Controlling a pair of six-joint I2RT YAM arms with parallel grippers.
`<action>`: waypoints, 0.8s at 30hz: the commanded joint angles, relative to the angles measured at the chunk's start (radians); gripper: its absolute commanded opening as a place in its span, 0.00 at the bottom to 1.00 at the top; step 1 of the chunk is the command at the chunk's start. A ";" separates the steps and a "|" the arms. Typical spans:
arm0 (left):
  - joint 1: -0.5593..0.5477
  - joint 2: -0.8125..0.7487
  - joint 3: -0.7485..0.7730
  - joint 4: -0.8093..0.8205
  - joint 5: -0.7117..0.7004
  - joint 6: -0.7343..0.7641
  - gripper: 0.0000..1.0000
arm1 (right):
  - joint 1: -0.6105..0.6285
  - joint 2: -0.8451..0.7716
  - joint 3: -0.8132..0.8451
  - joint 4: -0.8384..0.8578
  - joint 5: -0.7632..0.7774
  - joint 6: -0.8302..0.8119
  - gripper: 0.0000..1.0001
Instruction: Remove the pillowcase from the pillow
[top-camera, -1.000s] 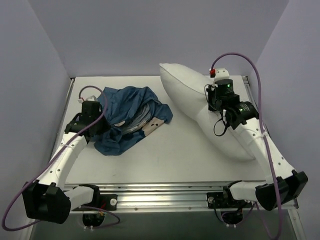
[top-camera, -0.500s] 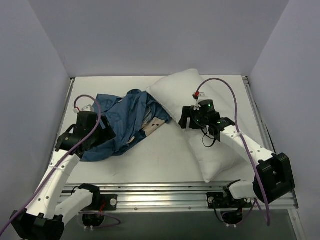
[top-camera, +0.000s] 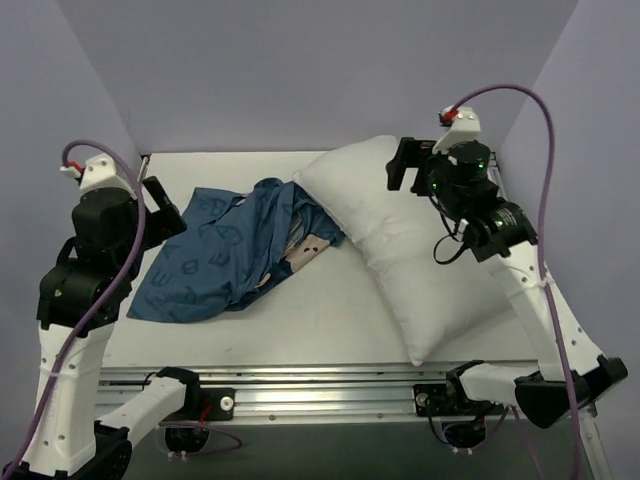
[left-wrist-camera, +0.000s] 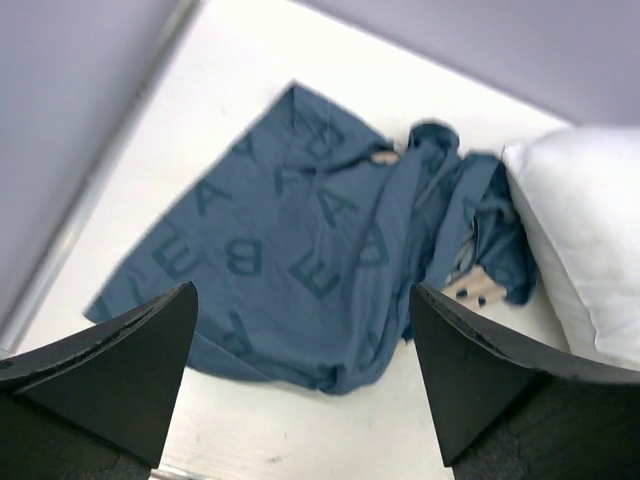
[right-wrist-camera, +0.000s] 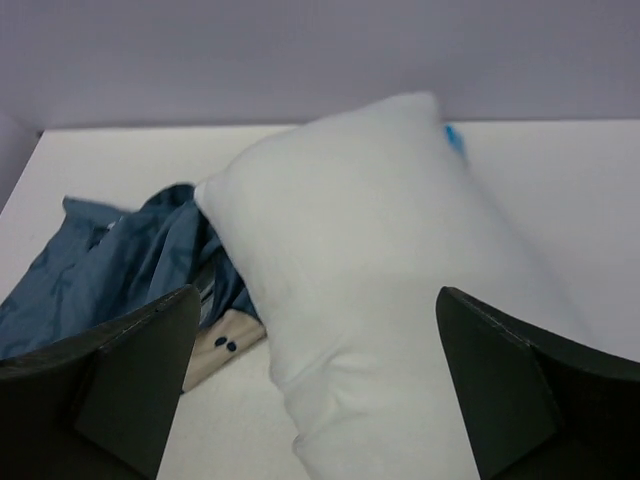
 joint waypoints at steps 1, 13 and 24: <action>0.004 0.004 0.159 -0.028 -0.150 0.113 0.94 | -0.005 -0.100 0.126 -0.108 0.285 -0.082 1.00; -0.043 -0.079 0.316 0.064 -0.334 0.282 0.94 | -0.005 -0.395 0.139 0.044 0.664 -0.283 1.00; -0.083 -0.158 0.258 0.228 -0.453 0.433 0.94 | -0.005 -0.470 0.114 0.078 0.653 -0.335 1.00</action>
